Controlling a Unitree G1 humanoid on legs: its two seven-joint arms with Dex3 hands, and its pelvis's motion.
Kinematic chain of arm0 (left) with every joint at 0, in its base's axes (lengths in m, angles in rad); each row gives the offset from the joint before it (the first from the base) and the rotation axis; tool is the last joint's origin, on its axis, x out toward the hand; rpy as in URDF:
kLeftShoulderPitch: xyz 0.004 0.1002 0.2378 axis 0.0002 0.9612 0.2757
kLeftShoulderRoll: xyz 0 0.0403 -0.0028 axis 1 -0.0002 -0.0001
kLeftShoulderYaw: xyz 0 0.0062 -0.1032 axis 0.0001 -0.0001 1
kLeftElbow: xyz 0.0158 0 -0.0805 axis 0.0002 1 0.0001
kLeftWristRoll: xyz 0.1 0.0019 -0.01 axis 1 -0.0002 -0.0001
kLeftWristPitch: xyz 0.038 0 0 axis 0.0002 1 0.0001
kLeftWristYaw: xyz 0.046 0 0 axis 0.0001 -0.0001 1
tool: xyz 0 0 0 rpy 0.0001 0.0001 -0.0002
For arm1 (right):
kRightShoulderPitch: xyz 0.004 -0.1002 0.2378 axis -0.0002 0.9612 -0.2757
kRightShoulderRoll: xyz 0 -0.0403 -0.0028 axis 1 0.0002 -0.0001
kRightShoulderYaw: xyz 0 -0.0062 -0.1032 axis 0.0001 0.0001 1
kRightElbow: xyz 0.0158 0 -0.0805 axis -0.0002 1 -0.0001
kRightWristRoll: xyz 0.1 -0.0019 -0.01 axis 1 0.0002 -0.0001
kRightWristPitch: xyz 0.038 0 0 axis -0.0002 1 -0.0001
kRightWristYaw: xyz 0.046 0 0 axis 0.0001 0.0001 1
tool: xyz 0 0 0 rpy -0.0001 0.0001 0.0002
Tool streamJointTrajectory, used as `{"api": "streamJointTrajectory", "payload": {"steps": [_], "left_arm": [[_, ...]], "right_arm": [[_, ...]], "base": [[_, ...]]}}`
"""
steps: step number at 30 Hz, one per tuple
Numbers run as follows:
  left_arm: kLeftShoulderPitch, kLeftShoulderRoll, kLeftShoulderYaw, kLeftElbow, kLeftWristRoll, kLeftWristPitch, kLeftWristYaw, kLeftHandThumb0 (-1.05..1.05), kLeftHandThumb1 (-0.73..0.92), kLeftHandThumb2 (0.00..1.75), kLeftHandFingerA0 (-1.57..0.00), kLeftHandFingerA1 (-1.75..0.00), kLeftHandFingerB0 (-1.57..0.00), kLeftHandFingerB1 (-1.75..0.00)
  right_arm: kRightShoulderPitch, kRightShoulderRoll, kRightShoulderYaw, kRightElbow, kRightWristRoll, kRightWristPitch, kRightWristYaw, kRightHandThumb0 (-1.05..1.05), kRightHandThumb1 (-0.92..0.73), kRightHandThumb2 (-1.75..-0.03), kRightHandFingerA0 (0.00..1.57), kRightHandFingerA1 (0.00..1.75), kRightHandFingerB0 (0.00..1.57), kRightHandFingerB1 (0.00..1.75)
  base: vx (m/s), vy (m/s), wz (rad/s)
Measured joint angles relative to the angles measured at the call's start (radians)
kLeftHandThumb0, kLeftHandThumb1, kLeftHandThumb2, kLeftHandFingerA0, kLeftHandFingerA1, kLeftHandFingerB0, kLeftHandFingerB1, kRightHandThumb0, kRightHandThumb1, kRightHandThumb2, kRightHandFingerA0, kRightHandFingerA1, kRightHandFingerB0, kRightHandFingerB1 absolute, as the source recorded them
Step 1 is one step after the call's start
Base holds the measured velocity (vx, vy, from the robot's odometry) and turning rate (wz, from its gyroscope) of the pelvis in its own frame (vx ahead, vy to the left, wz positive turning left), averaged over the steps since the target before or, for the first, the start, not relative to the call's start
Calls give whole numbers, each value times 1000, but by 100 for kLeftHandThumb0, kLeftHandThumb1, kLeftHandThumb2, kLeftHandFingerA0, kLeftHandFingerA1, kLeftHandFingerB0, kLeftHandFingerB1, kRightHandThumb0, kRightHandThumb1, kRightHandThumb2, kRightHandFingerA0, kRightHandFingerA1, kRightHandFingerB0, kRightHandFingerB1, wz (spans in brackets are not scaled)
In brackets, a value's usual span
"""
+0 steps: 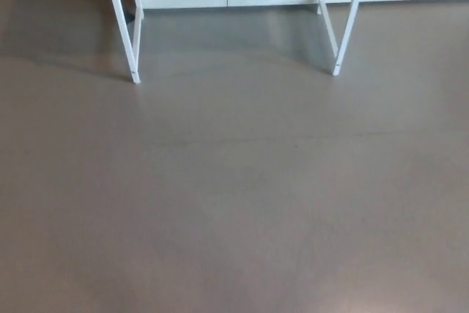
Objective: The robot walk towards a table in front and uses its left hand to pickup a tennis ball on the left side and put it in a container on the right hand side
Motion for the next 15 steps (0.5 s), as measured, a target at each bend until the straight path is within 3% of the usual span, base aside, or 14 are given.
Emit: {"api": "streamJointTrajectory", "payload": {"steps": [4, 6, 15], "left_arm": [[-10, -18, -6, -11, -1, -1, 18, 12, 53, 96, -14, -51, -14, -48], [-7, -19, -5, -15, -1, -1, 25, 12, 52, 95, -14, -51, -15, -48], [12, -19, -10, -16, 5, -12, 84, 12, 50, 94, -16, -52, -17, -49]], "right_arm": [[-4, -6, 0, 0, 3, -7, -6, -23, -45, -53, 69, 49, 57, 43], [-5, -6, 1, 0, 4, -14, -11, -32, -38, -63, 68, 55, 54, 50], [11, -4, 15, 12, -4, -43, -60, -33, -38, -65, 69, 57, 53, 51]], "base": [[323, -102, 29], [163, -147, 5], [234, 14, -11]]}}
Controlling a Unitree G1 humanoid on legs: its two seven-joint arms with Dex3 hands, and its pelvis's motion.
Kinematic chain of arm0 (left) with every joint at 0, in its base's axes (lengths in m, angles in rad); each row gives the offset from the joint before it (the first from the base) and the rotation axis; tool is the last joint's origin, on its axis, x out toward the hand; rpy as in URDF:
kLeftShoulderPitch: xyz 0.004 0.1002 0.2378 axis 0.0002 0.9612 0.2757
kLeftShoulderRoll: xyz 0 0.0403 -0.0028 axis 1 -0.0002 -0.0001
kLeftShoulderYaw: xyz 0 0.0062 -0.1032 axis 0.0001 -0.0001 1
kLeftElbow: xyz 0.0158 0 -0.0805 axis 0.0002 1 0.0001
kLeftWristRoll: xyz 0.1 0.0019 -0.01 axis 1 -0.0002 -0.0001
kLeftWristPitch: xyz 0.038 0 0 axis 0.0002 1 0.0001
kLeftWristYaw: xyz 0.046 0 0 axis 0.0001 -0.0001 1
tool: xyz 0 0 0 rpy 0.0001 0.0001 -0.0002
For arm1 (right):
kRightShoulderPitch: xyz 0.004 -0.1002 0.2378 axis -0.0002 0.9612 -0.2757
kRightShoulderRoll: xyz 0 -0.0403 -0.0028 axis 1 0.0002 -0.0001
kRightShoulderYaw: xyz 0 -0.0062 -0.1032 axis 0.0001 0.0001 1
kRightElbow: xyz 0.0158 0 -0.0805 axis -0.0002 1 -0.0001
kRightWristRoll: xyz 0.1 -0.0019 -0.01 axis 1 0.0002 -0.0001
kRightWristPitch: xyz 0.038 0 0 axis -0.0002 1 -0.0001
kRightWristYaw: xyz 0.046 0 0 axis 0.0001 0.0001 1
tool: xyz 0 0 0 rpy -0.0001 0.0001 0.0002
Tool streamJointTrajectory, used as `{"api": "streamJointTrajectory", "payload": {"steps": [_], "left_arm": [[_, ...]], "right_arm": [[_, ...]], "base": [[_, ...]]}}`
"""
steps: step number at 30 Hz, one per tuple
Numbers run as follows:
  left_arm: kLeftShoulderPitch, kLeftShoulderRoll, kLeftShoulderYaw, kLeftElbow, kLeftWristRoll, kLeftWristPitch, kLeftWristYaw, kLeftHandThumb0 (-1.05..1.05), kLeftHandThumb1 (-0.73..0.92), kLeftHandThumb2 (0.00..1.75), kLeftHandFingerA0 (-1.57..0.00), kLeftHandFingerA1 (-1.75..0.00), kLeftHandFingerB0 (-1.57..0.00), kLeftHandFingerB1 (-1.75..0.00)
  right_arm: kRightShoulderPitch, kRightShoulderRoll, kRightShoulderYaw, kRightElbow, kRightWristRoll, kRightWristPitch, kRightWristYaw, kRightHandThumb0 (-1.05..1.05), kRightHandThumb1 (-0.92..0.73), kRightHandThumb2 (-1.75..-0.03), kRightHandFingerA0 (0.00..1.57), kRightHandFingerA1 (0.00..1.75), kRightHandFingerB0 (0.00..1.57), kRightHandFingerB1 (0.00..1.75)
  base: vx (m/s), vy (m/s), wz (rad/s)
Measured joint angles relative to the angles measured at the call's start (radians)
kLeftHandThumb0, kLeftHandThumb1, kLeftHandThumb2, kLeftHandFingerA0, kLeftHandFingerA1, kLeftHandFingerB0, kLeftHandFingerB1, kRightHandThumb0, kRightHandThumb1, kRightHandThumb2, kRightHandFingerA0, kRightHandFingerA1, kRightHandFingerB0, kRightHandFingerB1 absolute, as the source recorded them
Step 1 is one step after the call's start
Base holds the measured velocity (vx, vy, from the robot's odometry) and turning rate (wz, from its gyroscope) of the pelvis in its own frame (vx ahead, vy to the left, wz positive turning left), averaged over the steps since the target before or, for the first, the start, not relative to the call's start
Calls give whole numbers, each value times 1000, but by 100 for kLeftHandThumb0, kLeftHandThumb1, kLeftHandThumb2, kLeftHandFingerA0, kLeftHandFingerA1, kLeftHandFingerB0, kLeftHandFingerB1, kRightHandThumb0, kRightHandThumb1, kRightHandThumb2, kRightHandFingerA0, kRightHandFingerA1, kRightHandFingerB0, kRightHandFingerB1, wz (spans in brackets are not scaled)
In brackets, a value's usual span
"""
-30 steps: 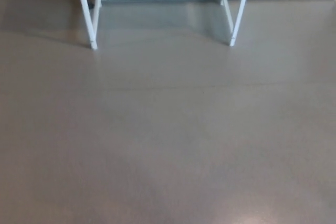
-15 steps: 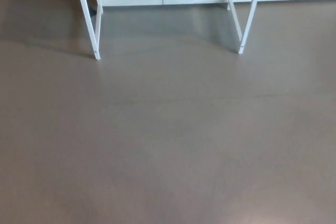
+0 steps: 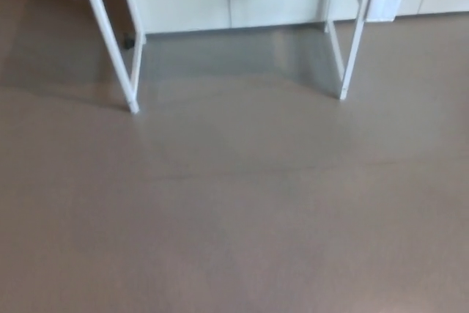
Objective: The robot walk towards a table in front and uses its left hand to pickup a tennis ball on the left side and put it in a container on the right hand side
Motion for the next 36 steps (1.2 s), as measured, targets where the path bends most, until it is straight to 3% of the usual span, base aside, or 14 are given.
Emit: {"api": "streamJointTrajectory", "payload": {"steps": [10, 24, 36], "left_arm": [[4, 13, -11, 8, 7, -29, 46, 11, 51, 94, -16, -52, -17, -49], [29, 8, -39, 10, 19, -52, 52, 12, 51, 94, -15, -52, -15, -49], [-35, 27, -43, 15, 20, -50, 55, 10, 51, 94, -16, -53, -16, -49]], "right_arm": [[17, 5, 31, 9, -19, -40, -41, -32, -38, -64, 70, 57, 54, 51], [21, -2, 38, 35, -21, -57, -62, -36, -38, -66, 68, 56, 53, 51], [-23, 3, 47, 51, -19, -60, -60, -37, -37, -66, 69, 57, 55, 51]], "base": [[327, 81, -2], [359, -100, 14], [376, 159, -19]]}}
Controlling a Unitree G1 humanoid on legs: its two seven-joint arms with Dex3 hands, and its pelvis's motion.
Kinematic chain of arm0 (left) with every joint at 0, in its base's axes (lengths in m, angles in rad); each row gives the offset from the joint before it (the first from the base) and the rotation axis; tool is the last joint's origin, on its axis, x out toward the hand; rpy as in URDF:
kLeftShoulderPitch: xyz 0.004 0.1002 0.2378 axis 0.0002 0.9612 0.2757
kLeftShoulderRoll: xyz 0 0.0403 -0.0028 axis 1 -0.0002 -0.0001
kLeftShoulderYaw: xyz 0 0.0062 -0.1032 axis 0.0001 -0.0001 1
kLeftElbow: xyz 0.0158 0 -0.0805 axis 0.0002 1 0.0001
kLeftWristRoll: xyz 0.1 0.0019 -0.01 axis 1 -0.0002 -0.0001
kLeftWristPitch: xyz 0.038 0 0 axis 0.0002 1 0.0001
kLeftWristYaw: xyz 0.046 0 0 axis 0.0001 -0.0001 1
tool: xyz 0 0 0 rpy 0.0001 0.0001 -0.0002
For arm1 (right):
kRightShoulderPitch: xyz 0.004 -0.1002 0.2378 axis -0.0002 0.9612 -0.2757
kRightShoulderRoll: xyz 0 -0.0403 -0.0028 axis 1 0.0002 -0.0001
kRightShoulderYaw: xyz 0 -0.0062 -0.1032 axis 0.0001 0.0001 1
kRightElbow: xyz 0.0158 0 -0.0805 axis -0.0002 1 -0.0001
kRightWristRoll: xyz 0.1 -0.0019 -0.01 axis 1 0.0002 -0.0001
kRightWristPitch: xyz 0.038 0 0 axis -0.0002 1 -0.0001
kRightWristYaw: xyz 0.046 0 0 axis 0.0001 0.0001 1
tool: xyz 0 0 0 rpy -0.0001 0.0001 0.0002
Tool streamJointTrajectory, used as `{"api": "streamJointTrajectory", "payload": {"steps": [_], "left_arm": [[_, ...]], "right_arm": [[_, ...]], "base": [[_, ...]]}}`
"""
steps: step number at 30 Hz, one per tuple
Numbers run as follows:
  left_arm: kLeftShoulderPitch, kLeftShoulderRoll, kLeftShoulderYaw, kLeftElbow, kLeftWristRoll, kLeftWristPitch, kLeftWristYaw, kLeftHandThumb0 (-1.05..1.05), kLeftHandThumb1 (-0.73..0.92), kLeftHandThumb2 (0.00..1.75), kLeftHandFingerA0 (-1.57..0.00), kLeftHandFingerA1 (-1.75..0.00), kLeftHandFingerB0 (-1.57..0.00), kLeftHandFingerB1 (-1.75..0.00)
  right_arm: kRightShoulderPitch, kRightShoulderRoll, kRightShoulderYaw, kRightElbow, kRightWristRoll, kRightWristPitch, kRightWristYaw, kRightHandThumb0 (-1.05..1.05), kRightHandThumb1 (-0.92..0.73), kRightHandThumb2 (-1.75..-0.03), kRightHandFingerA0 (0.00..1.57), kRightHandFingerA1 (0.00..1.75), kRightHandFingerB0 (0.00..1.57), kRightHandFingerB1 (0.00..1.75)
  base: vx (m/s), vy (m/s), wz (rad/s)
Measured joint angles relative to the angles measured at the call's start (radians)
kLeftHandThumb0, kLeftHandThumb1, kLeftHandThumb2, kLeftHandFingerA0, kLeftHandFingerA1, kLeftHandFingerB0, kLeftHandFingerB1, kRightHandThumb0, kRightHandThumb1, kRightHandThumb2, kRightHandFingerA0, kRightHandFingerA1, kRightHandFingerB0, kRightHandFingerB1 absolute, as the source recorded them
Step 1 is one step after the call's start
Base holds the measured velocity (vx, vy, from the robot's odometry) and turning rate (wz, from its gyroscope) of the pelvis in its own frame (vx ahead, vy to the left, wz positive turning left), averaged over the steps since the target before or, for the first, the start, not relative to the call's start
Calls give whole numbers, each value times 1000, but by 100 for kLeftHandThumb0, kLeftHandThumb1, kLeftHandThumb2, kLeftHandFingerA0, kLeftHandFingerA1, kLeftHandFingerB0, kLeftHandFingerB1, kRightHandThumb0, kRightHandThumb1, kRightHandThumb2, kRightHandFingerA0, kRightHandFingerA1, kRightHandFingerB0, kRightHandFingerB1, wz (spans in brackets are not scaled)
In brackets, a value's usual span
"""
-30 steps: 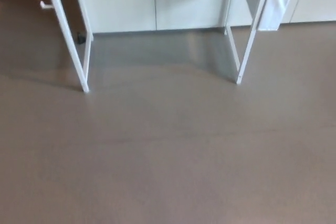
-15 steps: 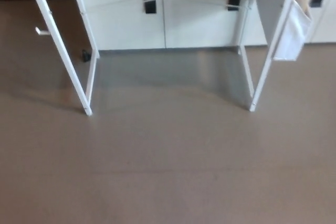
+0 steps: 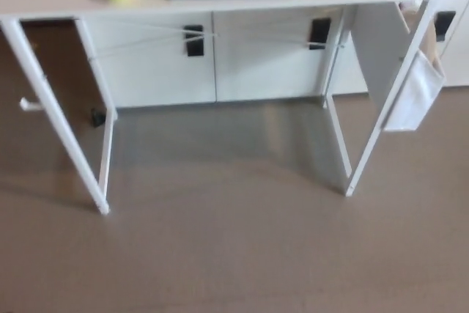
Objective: The robot walk towards a table in front and uses its left hand to pickup a tennis ball on the left side and put it in a container on the right hand side
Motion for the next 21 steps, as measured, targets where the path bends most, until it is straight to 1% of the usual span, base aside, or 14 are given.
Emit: {"api": "streamJointTrajectory", "payload": {"steps": [5, 9, 11, 13, 14, 15, 18, 21], "left_arm": [[3, 1, -1, -7, 0, 1, -1, 10, 50, 94, -17, -53, -16, -49], [10, 1, -2, -7, 0, 1, -1, 10, 49, 93, -17, -53, -16, -49], [-3, -4, -10, -10, 0, 3, -3, 10, 49, 93, -18, -53, -16, -49], [-12, -6, -14, -13, 1, 3, -4, 10, 50, 93, -18, -53, -17, -49], [-12, -6, -14, -13, 1, 3, -3, 10, 49, 93, -18, -53, -17, -49], [-12, -6, -14, -13, 1, 3, -3, 10, 50, 94, -16, -52, -16, -49], [-2, -6, -12, -14, 0, 7, -2, 10, 50, 94, -17, -52, -16, -49], [9, -5, -12, -20, -1, 14, -5, 9, 50, 93, -17, -52, -17, -49]], "right_arm": [[8, 0, 7, -1, -1, 0, -2, -36, -37, -66, 73, 58, 55, 52], [9, -1, 8, 5, -2, 0, -4, -33, -39, -65, 69, 57, 55, 52], [3, 1, 13, 7, -3, 0, -7, -33, -39, -65, 69, 57, 55, 52], [-2, -9, 12, 4, -2, -1, -12, -35, -37, -65, 70, 58, 56, 52], [-5, -11, 12, 2, -2, -2, -14, -36, -37, -66, 72, 59, 56, 52], [-8, -11, 12, 2, -2, -2, -15, -32, -38, -64, 69, 58, 54, 51], [-5, -10, 12, 2, -1, -3, -15, -32, -38, -64, 69, 57, 53, 51], [10, -10, 14, -1, -2, -4, -15, -34, -37, -64, 70, 57, 53, 51]], "base": [[382, 23, 14], [455, -143, 24], [532, -113, 70], [515, -105, 25], [305, -123, 6], [309, -121, -1], [310, -96, -4], [319, 20, -25]]}}
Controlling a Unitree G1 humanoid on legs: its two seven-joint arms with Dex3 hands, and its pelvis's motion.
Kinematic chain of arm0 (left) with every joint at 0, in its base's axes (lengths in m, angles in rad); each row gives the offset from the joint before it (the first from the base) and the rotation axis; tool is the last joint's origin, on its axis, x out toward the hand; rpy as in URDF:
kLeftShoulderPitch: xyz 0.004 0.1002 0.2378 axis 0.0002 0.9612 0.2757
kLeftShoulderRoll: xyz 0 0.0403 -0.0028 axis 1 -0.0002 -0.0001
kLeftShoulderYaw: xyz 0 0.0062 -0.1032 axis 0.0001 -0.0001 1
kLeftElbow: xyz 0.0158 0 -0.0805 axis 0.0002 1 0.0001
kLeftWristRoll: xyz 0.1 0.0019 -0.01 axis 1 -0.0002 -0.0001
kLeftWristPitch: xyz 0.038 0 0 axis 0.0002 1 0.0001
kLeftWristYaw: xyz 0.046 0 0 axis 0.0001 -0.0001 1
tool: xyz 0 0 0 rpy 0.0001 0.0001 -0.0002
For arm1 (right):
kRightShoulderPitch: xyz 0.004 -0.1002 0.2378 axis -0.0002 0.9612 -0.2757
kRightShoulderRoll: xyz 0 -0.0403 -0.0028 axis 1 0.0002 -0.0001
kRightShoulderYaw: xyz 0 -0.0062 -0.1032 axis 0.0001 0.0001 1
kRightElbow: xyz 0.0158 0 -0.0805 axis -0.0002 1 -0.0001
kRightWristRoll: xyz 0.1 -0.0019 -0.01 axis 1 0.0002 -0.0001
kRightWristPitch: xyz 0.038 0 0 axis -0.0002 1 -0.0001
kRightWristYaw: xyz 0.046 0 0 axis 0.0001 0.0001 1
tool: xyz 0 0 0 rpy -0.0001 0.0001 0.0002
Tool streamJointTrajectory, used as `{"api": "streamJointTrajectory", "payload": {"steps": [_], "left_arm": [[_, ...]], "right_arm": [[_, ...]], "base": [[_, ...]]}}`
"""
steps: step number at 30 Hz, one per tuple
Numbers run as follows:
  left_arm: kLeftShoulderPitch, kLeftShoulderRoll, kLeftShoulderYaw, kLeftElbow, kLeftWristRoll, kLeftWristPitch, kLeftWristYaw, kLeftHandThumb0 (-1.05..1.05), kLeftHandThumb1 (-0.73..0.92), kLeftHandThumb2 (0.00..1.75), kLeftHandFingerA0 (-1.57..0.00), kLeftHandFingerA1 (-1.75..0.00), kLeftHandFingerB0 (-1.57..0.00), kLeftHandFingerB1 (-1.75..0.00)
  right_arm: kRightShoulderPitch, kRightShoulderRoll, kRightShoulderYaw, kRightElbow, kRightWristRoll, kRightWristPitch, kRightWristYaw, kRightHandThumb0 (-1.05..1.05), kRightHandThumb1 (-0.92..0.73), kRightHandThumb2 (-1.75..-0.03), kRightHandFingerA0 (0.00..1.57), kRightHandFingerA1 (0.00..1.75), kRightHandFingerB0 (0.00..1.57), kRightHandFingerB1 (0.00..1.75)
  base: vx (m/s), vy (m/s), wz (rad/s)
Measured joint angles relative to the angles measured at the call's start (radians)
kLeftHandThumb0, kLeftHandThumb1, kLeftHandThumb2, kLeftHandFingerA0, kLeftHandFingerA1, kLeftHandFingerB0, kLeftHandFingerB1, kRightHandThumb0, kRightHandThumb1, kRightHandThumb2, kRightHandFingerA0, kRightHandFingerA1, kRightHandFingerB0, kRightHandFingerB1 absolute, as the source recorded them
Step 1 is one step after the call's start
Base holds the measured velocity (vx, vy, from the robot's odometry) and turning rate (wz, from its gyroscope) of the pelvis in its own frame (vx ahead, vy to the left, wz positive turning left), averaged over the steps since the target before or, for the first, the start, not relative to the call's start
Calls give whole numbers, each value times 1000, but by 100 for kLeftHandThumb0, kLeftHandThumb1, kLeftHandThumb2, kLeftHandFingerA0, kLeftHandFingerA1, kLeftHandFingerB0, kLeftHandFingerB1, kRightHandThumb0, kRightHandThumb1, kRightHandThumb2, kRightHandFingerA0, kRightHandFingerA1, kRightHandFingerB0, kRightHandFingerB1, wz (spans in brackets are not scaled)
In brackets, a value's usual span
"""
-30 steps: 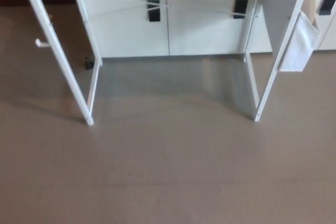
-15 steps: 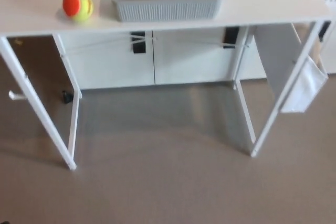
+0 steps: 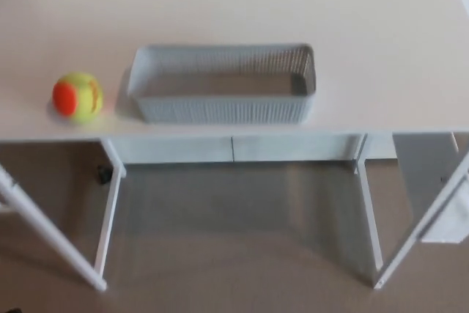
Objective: The robot walk towards a table in front and uses its left hand to pickup a tennis ball on the left side and put it in a container on the right hand side
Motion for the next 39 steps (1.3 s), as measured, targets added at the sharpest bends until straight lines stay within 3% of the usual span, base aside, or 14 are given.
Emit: {"api": "streamJointTrajectory", "payload": {"steps": [8, 11, 17, 23, 32, 39], "left_arm": [[38, 85, -26, 110, 14, -2, -42, 11, 50, 93, -16, -52, -15, -49], [51, 123, -24, 168, 15, -1, -61, 11, 50, 93, -23, -55, -17, -49], [69, 158, -26, 223, 19, -9, -75, 8, 53, 94, -24, -55, -15, -48], [86, 184, -52, 221, 31, -15, -94, 1, 47, 90, -43, -63, -21, -50], [222, 262, -1, 113, 15, 0, -165, 6, 49, 92, -24, -55, -20, -50], [230, 276, 66, 143, -15, 2, -204, 5, 50, 92, -23, -55, -19, -50]], "right_arm": [[70, 3, 10, 2, -2, -12, 10, -35, -39, -65, 70, 57, 54, 51], [90, 8, 10, 19, -2, -12, 15, -36, -39, -66, 68, 56, 53, 51], [105, 11, 17, 49, -5, -16, 17, -38, -37, -66, 68, 56, 52, 51], [91, 5, 15, 56, -3, -18, 18, -35, -39, -65, 70, 57, 53, 50], [72, 7, 17, 62, -4, -14, 17, -37, -39, -67, 71, 57, 55, 51], [62, 21, 27, 70, -7, -8, 13, -36, -38, -66, 72, 56, 55, 51]], "base": [[360, 191, -24], [319, 211, -5], [54, -130, 18], [15, -267, 0], [9, 41, -2], [39, 229, 5]]}}
